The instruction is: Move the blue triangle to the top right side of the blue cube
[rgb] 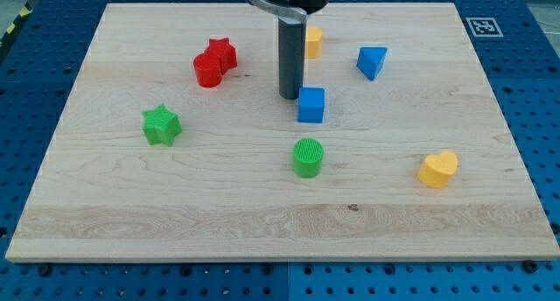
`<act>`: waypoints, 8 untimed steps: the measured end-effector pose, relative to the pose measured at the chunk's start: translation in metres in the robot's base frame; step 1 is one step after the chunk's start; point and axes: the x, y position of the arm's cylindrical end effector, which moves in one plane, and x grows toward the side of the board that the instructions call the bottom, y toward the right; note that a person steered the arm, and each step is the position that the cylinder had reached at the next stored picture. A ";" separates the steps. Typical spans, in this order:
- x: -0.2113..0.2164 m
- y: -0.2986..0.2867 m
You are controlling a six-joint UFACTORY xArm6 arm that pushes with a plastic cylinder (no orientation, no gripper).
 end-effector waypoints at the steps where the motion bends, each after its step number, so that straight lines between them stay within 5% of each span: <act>1: 0.012 0.013; 8: -0.006 0.095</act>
